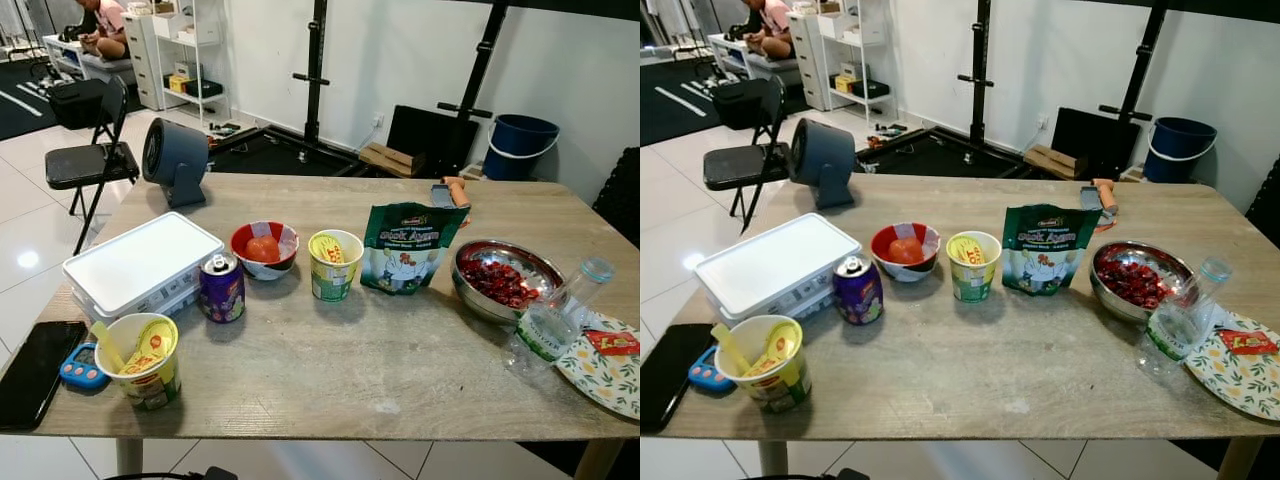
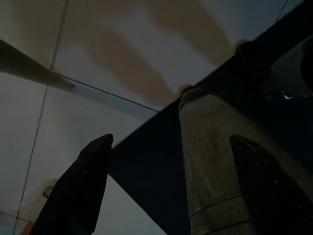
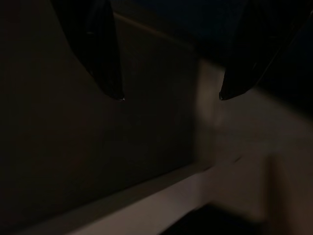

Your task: Restocking fridge

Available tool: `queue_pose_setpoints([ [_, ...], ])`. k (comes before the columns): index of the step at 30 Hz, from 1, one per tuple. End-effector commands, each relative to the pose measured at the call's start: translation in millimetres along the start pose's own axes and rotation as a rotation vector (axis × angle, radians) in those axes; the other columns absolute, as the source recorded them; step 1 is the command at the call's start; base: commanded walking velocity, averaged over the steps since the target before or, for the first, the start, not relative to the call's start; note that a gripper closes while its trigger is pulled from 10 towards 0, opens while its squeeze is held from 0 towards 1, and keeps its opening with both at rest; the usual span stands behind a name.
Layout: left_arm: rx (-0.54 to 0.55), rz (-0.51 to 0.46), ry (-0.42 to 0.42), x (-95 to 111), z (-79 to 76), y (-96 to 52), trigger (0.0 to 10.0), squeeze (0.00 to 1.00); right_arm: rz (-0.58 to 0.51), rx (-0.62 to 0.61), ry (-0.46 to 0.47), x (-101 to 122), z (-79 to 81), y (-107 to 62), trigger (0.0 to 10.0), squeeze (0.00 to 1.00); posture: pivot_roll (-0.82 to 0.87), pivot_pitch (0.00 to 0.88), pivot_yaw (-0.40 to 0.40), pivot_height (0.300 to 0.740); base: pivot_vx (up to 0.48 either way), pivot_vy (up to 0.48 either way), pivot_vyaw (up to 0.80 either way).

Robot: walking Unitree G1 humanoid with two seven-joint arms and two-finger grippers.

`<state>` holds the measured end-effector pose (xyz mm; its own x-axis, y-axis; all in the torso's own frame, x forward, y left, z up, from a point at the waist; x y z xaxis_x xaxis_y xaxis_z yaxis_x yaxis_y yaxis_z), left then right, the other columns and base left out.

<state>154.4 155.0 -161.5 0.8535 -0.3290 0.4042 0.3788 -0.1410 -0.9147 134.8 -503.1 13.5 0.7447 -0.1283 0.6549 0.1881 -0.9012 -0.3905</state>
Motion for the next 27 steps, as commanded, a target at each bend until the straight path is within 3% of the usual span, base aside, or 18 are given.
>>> queue_pose_setpoints([
  [1,-0.012,0.013,0.011,-1.6,-3.3,0.4,10.0,0.0,-0.099,-0.114,0.116,36.3,-26.9,4.1,10.0,0.0,-0.11,0.0,-0.027,0.74,0.0,0.0,0.0],
  [3,-0.012,0.011,0.012,-0.5,-3.0,0.5,10.0,0.0,-0.131,-0.144,0.162,48.9,-34.9,4.4,10.0,0.0,-0.11,0.0,-0.026,0.74,0.0,0.0,0.0],
  [7,-0.014,0.008,0.012,0.9,-3.6,0.8,10.0,0.0,-0.35,-0.221,0.432,119.2,-71.7,-3.4,10.0,0.0,-0.11,0.0,-0.026,0.74,0.0,0.0,0.0],
  [8,-0.014,0.008,0.012,0.9,-3.6,0.8,10.0,0.0,-0.35,-0.221,0.432,119.2,-71.7,-3.4,10.0,0.0,-0.11,0.0,-0.026,0.74,0.0,0.0,0.0],
  [9,-0.015,0.008,0.012,0.7,-3.9,0.8,10.0,0.0,-0.407,-0.189,0.546,137.7,-76.2,-7.2,10.0,0.0,-0.11,0.0,-0.026,0.74,0.0,0.0,0.0],
  [10,-0.015,0.008,0.012,0.7,-3.9,0.8,10.0,0.0,-0.407,-0.189,0.546,137.7,-76.2,-7.2,10.0,0.0,-0.11,0.0,-0.026,0.74,0.0,0.0,0.0],
  [11,-0.016,0.008,0.012,0.6,-4.1,0.8,10.0,0.0,-0.442,-0.164,0.62,148.6,-78.7,-9.8,10.0,0.0,-0.11,0.0,-0.026,0.74,0.0,0.0,0.0],
  [13,-0.017,0.01,0.013,-0.1,-3.9,0.7,10.0,0.0,-0.629,-0.053,0.813,200.7,-88.7,-29.1,10.0,0.0,-0.11,0.0,-0.023,0.74,0.0,0.0,0.0],
  [14,-0.017,0.01,0.013,-0.1,-3.9,0.7,10.0,0.0,-0.629,-0.053,0.813,200.7,-88.7,-29.1,10.0,0.0,-0.11,0.0,-0.023,0.74,0.0,0.0,0.0],
  [16,-0.017,0.012,0.013,-0.6,-3.8,0.6,10.0,0.0,-0.812,0.046,0.93,245.7,-102.3,-54.2,10.0,0.0,-0.11,0.0,-0.023,0.74,0.0,0.0,0.0],
  [17,-0.017,0.012,0.013,-0.6,-3.8,0.6,10.0,0.0,-0.812,0.046,0.93,245.7,-102.3,-54.2,10.0,0.0,-0.11,0.0,-0.023,0.74,0.0,0.0,0.0],
  [18,-0.017,0.013,0.015,-0.8,-3.7,0.5,10.0,0.0,-0.89,0.085,0.989,265.4,-110.7,-67.6,10.0,0.0,-0.11,0.0,-0.022,0.74,0.0,0.0,0.0],
  [21,-0.016,0.011,0.013,-0.6,-3.0,0.4,10.0,0.0,-1.151,0.391,1.095,325.0,-107.4,-124.1,10.0,0.0,-0.11,0.0,-0.024,0.74,0.0,0.0,0.0],
  [23,-0.016,0.01,0.012,-0.4,-2.8,0.4,10.0,0.0,-1.281,0.585,1.066,348.3,-95.1,-160.0,10.0,0.0,-0.1,0.0,-0.029,0.74,0.0,0.0,0.0],
  [24,-0.016,0.01,0.012,-0.4,-2.8,0.4,10.0,0.0,-1.281,0.585,1.066,348.3,-95.1,-160.0,10.0,0.0,-0.1,0.0,-0.029,0.74,0.0,0.0,0.0],
  [26,-0.016,0.009,0.012,-0.2,-3.0,0.4,10.0,0.0,-1.398,0.788,0.996,363.8,-76.9,-199.5,10.0,0.0,-0.1,0.0,-0.029,0.74,0.0,0.0,0.0],
  [27,-0.016,0.009,0.012,-0.2,-3.0,0.4,10.0,0.0,-1.398,0.788,0.996,363.8,-76.9,-199.5,10.0,0.0,-0.1,0.0,-0.029,0.74,0.0,0.0,0.0],
])
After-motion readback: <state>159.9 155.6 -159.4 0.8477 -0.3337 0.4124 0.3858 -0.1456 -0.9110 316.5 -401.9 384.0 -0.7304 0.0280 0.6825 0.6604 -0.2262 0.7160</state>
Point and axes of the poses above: a point about 5 cm out from each wrist's last joint towards the gripper, its own y axis pointing out of the wrist towards the gripper, its own x axis along the axis of the wrist's last joint, z = x × y, the point moved 6 cm from there along y, pointing out of the wrist towards the gripper, and after that the axes turned 3 degrees about y, right-handed, at the moved point
